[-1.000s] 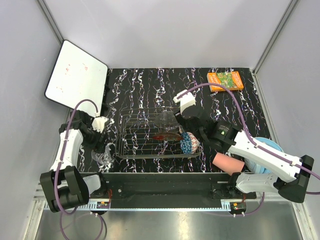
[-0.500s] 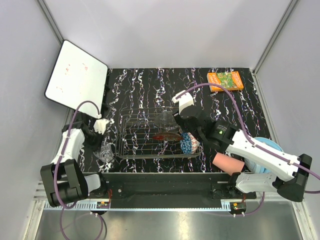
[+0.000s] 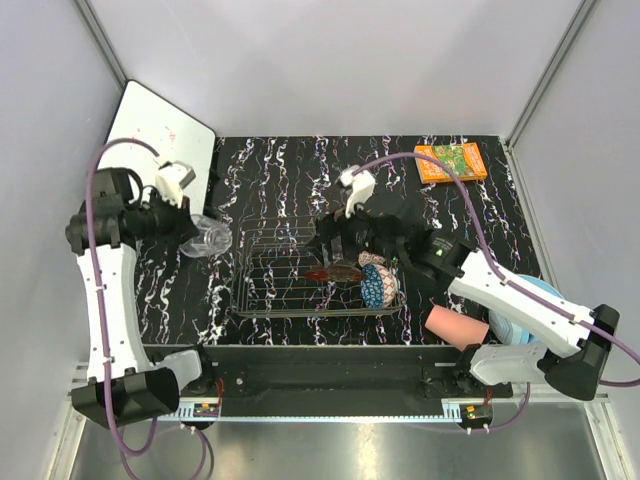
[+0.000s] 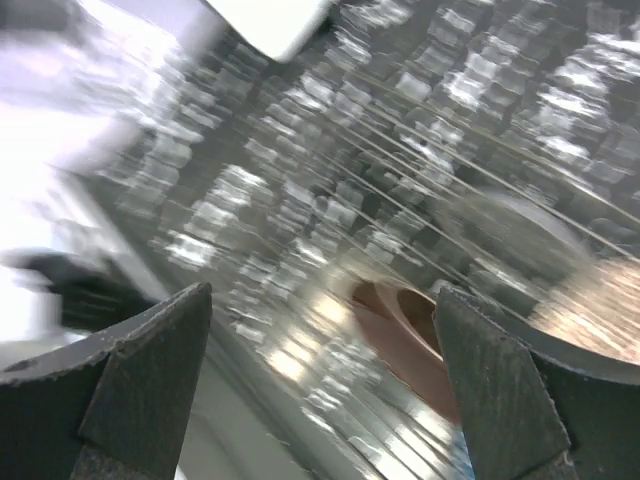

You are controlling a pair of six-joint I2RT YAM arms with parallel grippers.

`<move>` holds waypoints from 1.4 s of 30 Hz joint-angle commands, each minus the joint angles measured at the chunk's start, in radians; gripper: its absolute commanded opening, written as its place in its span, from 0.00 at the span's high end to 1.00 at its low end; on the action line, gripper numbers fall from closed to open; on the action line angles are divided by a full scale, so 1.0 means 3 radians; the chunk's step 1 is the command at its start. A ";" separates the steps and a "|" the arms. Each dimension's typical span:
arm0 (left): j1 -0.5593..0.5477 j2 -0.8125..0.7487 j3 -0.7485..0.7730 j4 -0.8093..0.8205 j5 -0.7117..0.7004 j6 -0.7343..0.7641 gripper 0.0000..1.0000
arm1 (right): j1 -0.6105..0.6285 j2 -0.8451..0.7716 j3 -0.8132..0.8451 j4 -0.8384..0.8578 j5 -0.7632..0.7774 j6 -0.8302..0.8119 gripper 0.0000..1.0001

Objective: Load the mixed dishes into the dish rack

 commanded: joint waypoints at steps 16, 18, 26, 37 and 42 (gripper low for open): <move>0.0005 0.0748 0.0604 -0.0868 0.3717 -0.0091 1.00 | -0.0875 0.0954 -0.1184 0.5533 -0.2268 0.4161 0.00; -0.0005 0.0783 0.0583 -0.0863 0.3711 -0.0075 1.00 | -0.0875 0.0985 -0.1102 0.5482 -0.2298 0.4136 0.00; -0.0107 0.0947 0.0506 -0.0873 0.3717 0.0053 1.00 | -0.0798 0.1384 -0.0780 0.5671 -0.2334 0.4294 0.00; -0.0230 0.1131 0.0865 -0.0914 0.3717 0.0053 1.00 | -0.0706 0.1614 -0.0565 0.5410 -0.2523 0.4141 0.00; -0.0302 0.1187 0.0829 -0.0939 0.3717 0.0149 1.00 | -0.0645 0.1752 -0.0453 0.5446 -0.2559 0.4192 0.00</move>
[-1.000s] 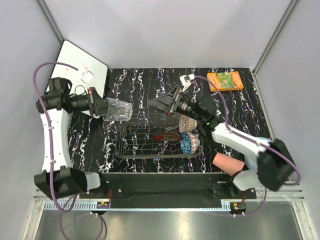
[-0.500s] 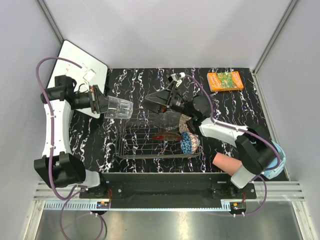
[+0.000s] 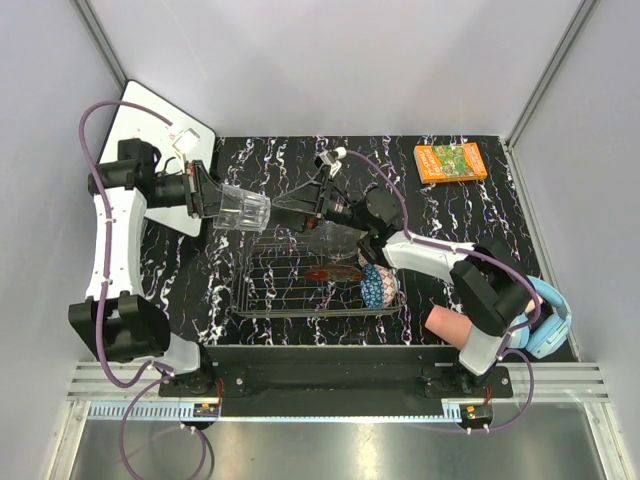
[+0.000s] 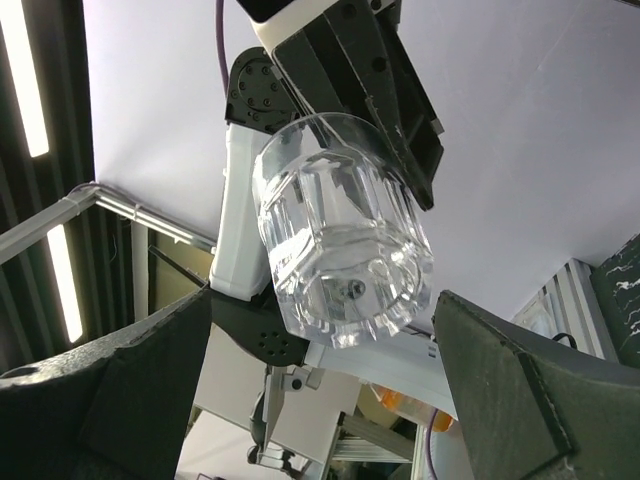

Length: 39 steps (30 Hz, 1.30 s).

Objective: Load the mixed dishes into the dish rack

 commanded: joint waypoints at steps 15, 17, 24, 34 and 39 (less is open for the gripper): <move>-0.0268 0.0291 0.0227 -0.0627 0.0831 0.0446 1.00 | 0.0271 0.0351 0.0523 0.0217 -0.0063 0.0009 0.00; -0.0268 0.0301 0.0207 -0.0652 0.0826 0.0477 1.00 | 0.0271 0.0356 0.0569 0.0264 -0.0032 -0.0007 0.00; -0.0268 0.0230 0.0104 -0.0657 0.0821 0.0497 1.00 | 0.0276 0.0336 0.0620 0.0305 0.0019 -0.0114 0.00; -0.0268 0.0143 -0.0146 -0.0622 0.0786 0.0498 0.94 | 0.0199 0.0275 0.0636 0.0280 -0.0032 -0.0191 0.86; -0.0258 0.0117 -0.0417 -0.0642 0.0576 0.0487 0.52 | 0.0077 0.0045 0.0631 0.0014 -0.0063 -0.0486 1.00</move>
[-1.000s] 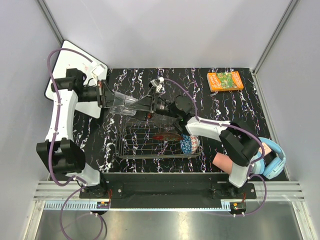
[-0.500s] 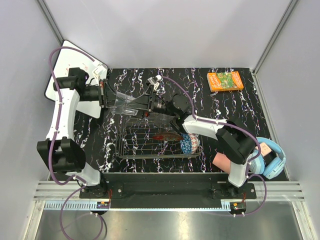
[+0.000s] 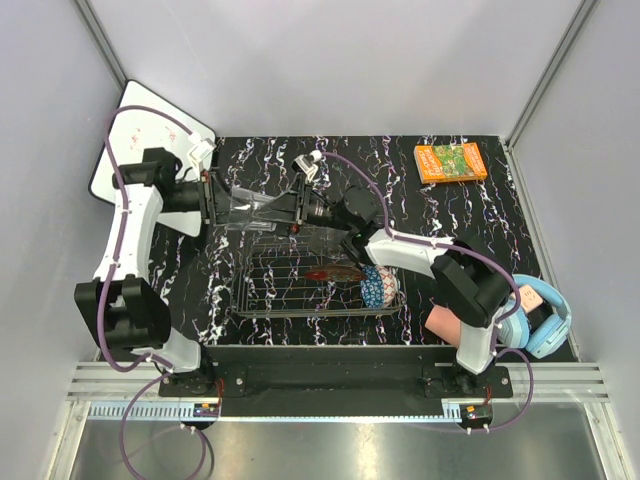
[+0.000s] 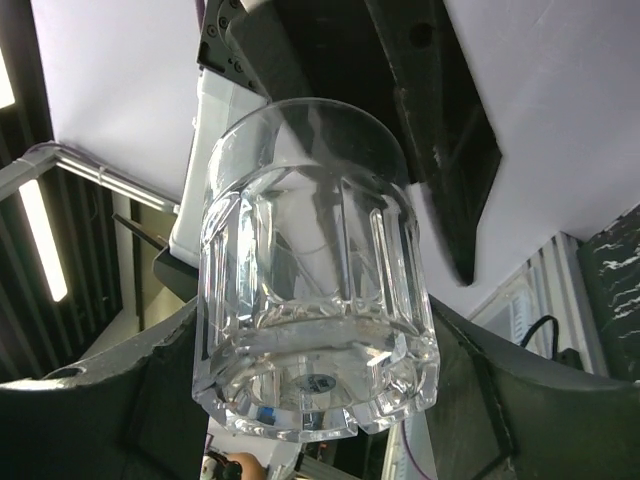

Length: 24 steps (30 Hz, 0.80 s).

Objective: Load the mixed dishes into the dish rack

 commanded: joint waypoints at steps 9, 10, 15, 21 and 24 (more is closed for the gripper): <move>0.0516 -0.0045 0.0172 -0.0672 -0.0033 -0.0104 0.34 | -0.0251 -0.0854 0.0161 -0.1276 -0.0045 -0.1083 1.00; 0.0654 -0.0045 0.0376 -0.0672 -0.0048 -0.0176 0.32 | -0.0251 -0.0895 0.0161 -0.1415 -0.0050 -0.1165 1.00; 0.1371 -0.0117 0.0521 -0.0672 -0.0130 -0.0243 0.05 | -0.0251 -0.1095 0.0293 -0.2643 0.0057 -0.1896 1.00; 0.1499 -0.0234 0.0337 -0.0652 -0.0927 -0.0090 0.01 | 0.0059 -0.0610 0.1808 -0.5398 0.1070 -0.3409 1.00; 0.1510 -0.0336 -0.0004 -0.0550 -0.1249 -0.0039 0.01 | 0.0397 0.0008 0.2886 -0.6550 0.2001 -0.4002 1.00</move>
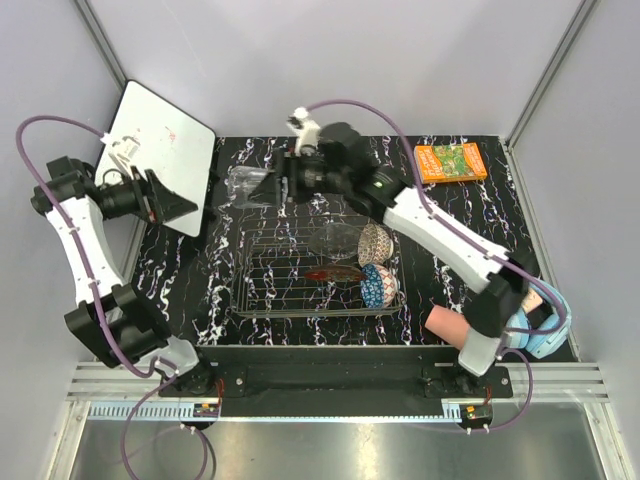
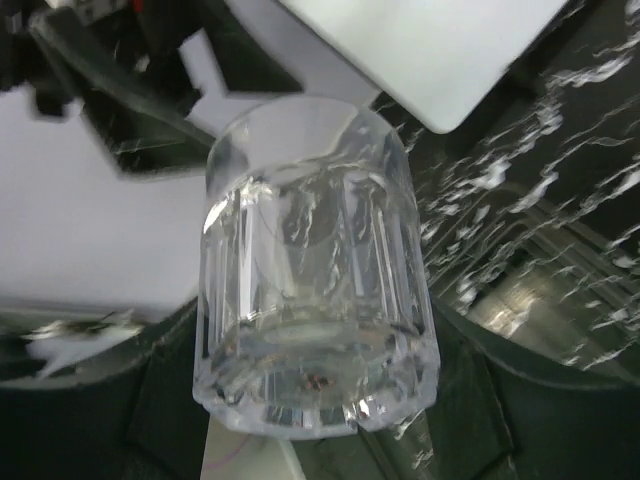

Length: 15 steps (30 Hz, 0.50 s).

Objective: Load the mixed dishes into the dish rack

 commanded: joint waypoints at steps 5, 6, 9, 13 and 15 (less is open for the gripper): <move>0.0128 -0.0476 -0.0616 -0.0328 -0.0812 0.0165 0.01 | 0.0737 0.1624 0.2664 -0.3156 0.2314 -0.1605 1.00; 0.0148 -0.0543 -0.0627 -0.0256 -0.0848 0.0155 0.01 | 0.0742 0.1630 0.2594 -0.3090 0.2330 -0.1616 1.00; 0.0189 -0.0614 -0.0535 -0.0164 -0.1012 0.0094 0.01 | 0.0788 0.1809 0.2715 -0.3222 0.2667 -0.1677 1.00; 0.0281 -0.0656 -0.0550 -0.0087 -0.0926 0.0002 0.01 | 0.0803 0.1896 0.2664 -0.3207 0.2775 -0.1743 1.00; 0.0276 -0.0645 -0.0646 -0.0077 -0.0864 0.0017 0.01 | 0.0809 0.1962 0.2654 -0.3197 0.2770 -0.1789 1.00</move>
